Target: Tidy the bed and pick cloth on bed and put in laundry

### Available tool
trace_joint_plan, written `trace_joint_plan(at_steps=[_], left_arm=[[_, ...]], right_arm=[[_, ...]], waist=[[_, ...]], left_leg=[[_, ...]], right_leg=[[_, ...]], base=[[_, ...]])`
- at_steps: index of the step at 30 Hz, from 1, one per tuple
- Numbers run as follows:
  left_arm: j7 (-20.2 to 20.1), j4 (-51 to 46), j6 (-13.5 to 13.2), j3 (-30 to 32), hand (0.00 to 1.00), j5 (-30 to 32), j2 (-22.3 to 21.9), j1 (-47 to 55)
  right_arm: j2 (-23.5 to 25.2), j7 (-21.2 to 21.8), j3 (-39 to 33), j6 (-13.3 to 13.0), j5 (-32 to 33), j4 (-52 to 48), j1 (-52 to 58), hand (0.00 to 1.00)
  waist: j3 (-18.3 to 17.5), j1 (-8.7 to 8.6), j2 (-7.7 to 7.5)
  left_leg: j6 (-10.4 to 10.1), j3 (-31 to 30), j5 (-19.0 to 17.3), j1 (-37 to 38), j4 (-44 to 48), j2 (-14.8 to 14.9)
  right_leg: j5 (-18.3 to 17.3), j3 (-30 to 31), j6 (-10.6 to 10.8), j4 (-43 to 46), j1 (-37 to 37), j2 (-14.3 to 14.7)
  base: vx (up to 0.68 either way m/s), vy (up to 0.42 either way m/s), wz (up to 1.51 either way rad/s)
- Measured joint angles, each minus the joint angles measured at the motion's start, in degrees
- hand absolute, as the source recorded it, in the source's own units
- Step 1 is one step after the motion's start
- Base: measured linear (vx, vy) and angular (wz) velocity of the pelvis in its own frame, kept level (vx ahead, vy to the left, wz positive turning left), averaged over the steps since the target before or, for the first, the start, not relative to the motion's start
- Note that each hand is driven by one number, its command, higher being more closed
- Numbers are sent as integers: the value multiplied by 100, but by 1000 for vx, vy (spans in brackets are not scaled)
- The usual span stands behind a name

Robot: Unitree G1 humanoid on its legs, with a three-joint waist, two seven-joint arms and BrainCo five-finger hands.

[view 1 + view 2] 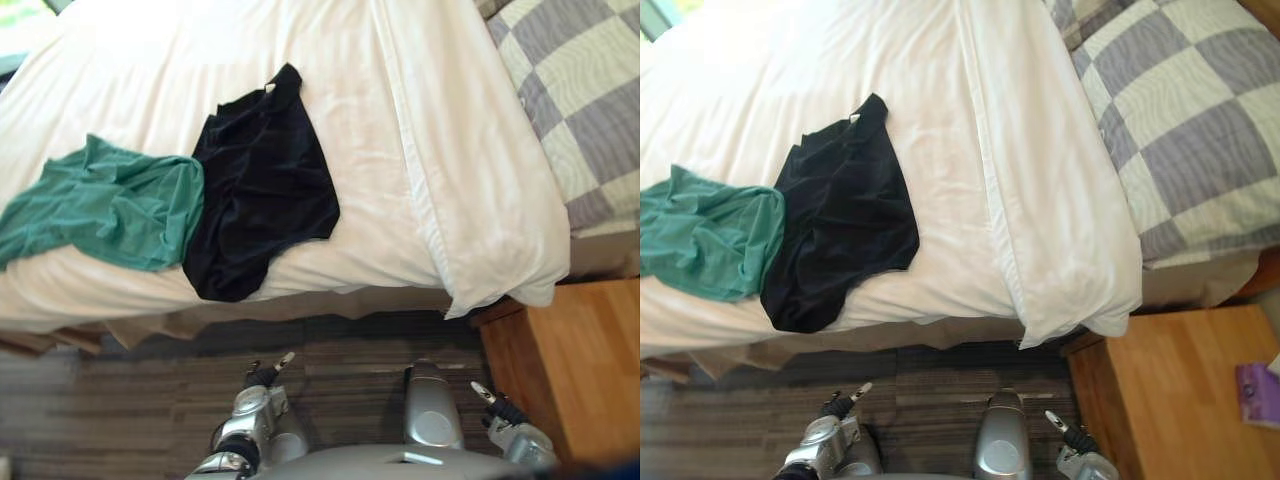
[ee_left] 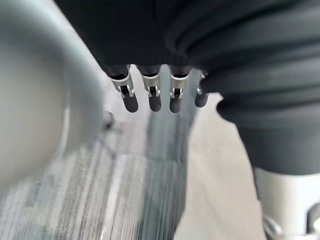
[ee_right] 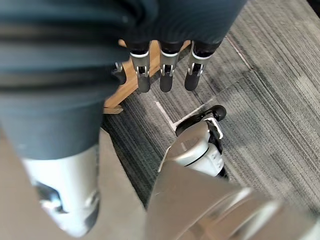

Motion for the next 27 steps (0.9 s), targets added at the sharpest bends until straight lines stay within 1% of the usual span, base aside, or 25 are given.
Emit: trace_joint_plan(at_steps=[1, 2, 3, 4, 5, 6, 7, 8, 9, 10, 12, 13, 14, 15, 16, 17, 18, 19, 21, 22, 23, 24, 25, 26, 27], left_arm=[[-45, -37, -15, -181, 0, 192, 74, -34], [-63, -90, 7, -289, 0, 255, 47, -9], [-87, -229, 35, -343, 0, 362, 60, 23], [-101, -251, 74, -424, 0, 432, 161, 39], [-105, -250, 147, -553, 0, 453, 267, -8], [-105, -240, 181, -597, 0, 453, 308, -66], [-105, -238, 256, -635, 0, 443, 312, -190], [-105, -225, 320, -719, 0, 439, 282, -269], [-110, -213, 383, -761, 0, 442, 240, -335], [-111, -213, 403, -761, 0, 452, 225, -379], [-150, -175, 412, -757, 0, 587, 184, -313], [-182, -174, 407, -742, 0, 658, 191, -257], [-183, -176, 383, -707, 0, 750, 216, -163], [-177, -174, 363, -703, 0, 805, 227, -114], [-178, -174, 341, -704, 0, 808, 226, -90], [-175, -175, 260, -703, 0, 814, 229, -79], [-173, -175, 244, -702, 0, 818, 234, -8], [-174, -175, 253, -700, 0, 863, 240, 40], [-181, -173, 255, -559, 0, 971, 262, 60], [-179, -174, 253, -482, 0, 966, 267, 61], [-179, -171, 228, -413, 0, 922, 295, 65], [-176, -153, 151, -291, 0, 852, 302, 88], [-170, -95, 63, -234, 0, 652, 325, 140], [-157, 4, -28, -206, 0, 494, 334, 183], [-121, 102, -132, -201, 0, 337, 340, 152]], right_arm=[[246, 55, 83, -67, -134, -33, -29, 0], [419, 138, 129, -147, -194, -121, -57, 0], [339, 248, 343, -279, -377, -240, -59, 0], [313, 303, 676, -345, -565, -333, -71, 0], [277, 326, 925, -423, -854, -474, -78, 0], [248, 348, 1099, -473, -952, -588, -106, 0], [238, 383, 1291, -509, -951, -723, -145, 0], [248, 393, 1402, -505, -899, -772, -262, 0], [281, 402, 1508, -504, -879, -775, -352, 0], [342, 412, 1552, -508, -871, -778, -370, 0], [435, 468, 1631, -517, -952, -738, -390, 0], [450, 487, 1669, -534, -949, -689, -405, 0], [455, 504, 1741, -565, -943, -588, -473, 0], [454, 518, 1802, -576, -903, -532, -527, 0], [445, 529, 1820, -576, -900, -525, -534, 0], [437, 525, 1831, -567, -899, -452, -537, 0], [413, 521, 1838, -552, -901, -427, -545, 0], [400, 514, 1836, -501, -902, -424, -544, 0], [382, 482, 1797, -432, -897, -418, -526, 0], [370, 471, 1777, -417, -895, -419, -518, 0], [352, 467, 1716, -388, -898, -422, -513, 0], [361, 461, 1631, -367, -903, -427, -506, 0], [326, 425, 1529, -366, -911, -434, -478, 0], [249, 403, 1445, -368, -932, -434, -468, 0], [147, 382, 1394, -366, -968, -424, -431, 0]], waist=[[20, 38, -187], [13, 86, -195], [5, 104, -185], [-30, 123, -233], [-35, 130, -247], [-34, 132, -247], [-28, 122, -232], [-58, 125, -289], [-58, 122, -189], [-59, 115, -135], [-59, 148, -117], [-63, 159, -117], [-94, 208, -126], [-96, 300, -131], [-95, 319, -132], [-92, 323, -135], [-89, 358, -141], [-87, 389, -140], [-80, 388, -130], [-77, 383, -143], [-18, 365, -244], [-11, 308, -258], [-28, 272, -225], [-37, 207, -234], [-48, 130, -276]], left_leg=[[37, 138, -75, 8, 188, -170], [147, 213, -124, -28, 187, -204], [310, 355, -69, -43, 61, -234], [498, 391, 48, -36, -186, -269], [645, 393, 174, 3, -452, -287], [687, 400, 316, 50, -684, -332], [756, 397, 546, 99, -1029, -462], [822, 405, 702, 156, -1278, -630], [870, 383, 770, 154, -1400, -748], [888, 360, 825, 177, -1464, -787], [885, 347, 1005, 417, -1619, -874], [882, 349, 1008, 489, -1641, -872], [882, 373, 1008, 529, -1651, -866], [873, 391, 997, 460, -1556, -873], [842, 392, 976, 336, -1387, -880], [783, 423, 932, 154, -1052, -877], [741, 590, 899, 62, -764, -827], [747, 744, 891, 17, -556, -770], [748, 841, 891, -6, -287, -734], [745, 841, 893, -3, -183, -737], [699, 830, 789, -61, 72, -740], [810, 830, 624, -88, 326, -596], [888, 775, 573, -97, 496, -337], [935, 629, 598, -138, 567, -139], [1021, 449, 668, -180, 597, 70]], right_leg=[[334, -23, -129, -235, 121, -166], [641, -100, -455, -433, 115, -161], [817, -230, -565, -585, 98, -109], [718, -343, -228, -453, 90, 173], [616, -493, -116, -390, 109, 525], [520, -644, -142, -387, 166, 842], [345, -826, -293, -685, 302, 1237], [352, -1003, -629, -1164, 534, 1267], [388, -976, -689, -1511, 686, 1248], [426, -1002, -753, -1713, 808, 1235], [481, -1123, -787, -2021, 1199, 1165], [499, -1146, -789, -2052, 1284, 1153], [501, -1132, -788, -2064, 1302, 1161], [502, -1093, -789, -2089, 1273, 1151], [508, -1078, -791, -2107, 1243, 1131], [517, -1081, -783, -2107, 1237, 1095], [517, -1033, -780, -2067, 1240, 1062], [515, -968, -778, -2014, 1238, 1039], [452, -882, -792, -1844, 1223, 989], [397, -837, -804, -1739, 1191, 943], [261, -734, -866, -1496, 1136, 810], [122, -622, -931, -1260, 1051, 770], [-4, -506, -917, -979, 948, 698], [-113, -412, -869, -729, 827, 602], [-221, -293, -785, -446, 674, 461]], base=[[80, 557, -17], [37, 459, -22], [36, 454, -20], [52, 339, -8], [83, 246, 4], [77, 156, 15], [86, 145, 14], [57, 122, 19], [60, 143, 23], [52, 98, 27], [32, 23, 28], [-6, 7, 13], [-24, 4, -5], [-39, 5, -10], [-53, 8, -1], [-61, 35, -2], [-59, 43, -11], [-53, 55, -23], [-56, 53, -24], [-85, 79, -33], [-119, 98, -41], [-133, 118, -53], [-98, 99, -43], [-47, 126, -33], [-30, 195, -20]])
